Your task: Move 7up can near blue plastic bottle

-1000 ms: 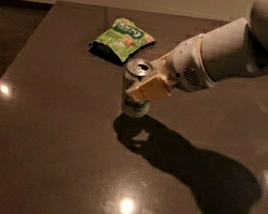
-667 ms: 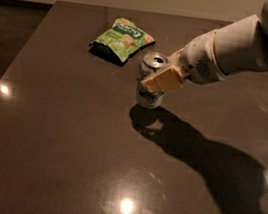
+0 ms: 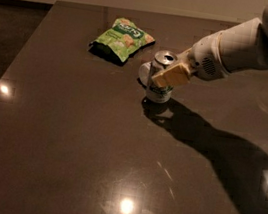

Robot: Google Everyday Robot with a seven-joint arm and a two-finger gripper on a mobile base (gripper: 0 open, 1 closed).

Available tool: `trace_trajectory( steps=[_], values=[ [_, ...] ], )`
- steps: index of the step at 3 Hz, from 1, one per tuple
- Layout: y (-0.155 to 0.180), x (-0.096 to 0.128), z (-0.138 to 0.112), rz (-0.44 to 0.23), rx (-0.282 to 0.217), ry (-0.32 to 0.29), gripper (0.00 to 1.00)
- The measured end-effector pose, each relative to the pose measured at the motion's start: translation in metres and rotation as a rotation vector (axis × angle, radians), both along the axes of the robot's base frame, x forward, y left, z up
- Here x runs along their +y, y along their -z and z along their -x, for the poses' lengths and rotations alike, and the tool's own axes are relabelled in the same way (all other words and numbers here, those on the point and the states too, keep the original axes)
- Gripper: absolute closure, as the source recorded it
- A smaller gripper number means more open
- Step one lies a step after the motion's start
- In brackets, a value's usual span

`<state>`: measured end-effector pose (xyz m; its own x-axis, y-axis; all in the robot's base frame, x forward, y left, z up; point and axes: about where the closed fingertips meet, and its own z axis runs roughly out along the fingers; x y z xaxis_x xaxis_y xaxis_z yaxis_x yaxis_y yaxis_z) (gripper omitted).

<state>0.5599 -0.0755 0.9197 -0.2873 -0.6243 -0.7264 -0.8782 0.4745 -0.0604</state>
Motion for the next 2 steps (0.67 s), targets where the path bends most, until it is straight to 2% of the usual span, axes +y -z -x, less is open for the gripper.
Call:
trace_trajectory(
  steps=[1,2],
  values=[
    [0.0065,-0.0065,-0.0076,-0.001,-0.005,0.011,0.6],
    [0.0107,-0.0092,-0.0094,-0.011,-0.005,-0.009,0.37]
  ],
)
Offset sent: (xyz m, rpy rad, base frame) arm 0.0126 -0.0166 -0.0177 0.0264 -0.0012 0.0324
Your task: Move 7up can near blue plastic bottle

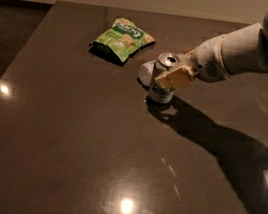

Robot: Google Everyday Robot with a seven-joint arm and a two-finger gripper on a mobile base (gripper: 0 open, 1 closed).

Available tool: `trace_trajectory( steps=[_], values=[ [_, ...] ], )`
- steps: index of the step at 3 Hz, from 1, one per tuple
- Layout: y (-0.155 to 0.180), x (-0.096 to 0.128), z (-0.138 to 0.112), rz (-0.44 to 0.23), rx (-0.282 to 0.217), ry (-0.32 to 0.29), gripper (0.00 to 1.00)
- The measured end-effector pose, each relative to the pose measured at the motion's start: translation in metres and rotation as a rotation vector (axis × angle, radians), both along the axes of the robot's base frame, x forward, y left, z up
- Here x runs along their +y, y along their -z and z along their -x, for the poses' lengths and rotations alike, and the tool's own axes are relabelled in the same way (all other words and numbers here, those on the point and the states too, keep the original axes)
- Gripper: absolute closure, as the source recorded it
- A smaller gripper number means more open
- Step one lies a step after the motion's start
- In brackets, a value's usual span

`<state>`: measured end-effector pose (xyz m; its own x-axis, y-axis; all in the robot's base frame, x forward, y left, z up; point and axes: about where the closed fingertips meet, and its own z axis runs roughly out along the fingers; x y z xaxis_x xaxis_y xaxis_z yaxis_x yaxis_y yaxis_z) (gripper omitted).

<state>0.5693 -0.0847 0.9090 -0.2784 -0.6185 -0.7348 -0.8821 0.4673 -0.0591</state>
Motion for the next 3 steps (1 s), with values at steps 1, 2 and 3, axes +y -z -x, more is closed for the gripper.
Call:
trace_trajectory(
  steps=[1,2,3],
  values=[
    [-0.0007,0.0019,0.0007,0.001,-0.001,-0.003,0.13],
    [-0.0015,0.0036,0.0015,0.002,-0.003,-0.006,0.0],
    [-0.0015,0.0036,0.0015,0.002,-0.003,-0.006,0.0]
  ],
)
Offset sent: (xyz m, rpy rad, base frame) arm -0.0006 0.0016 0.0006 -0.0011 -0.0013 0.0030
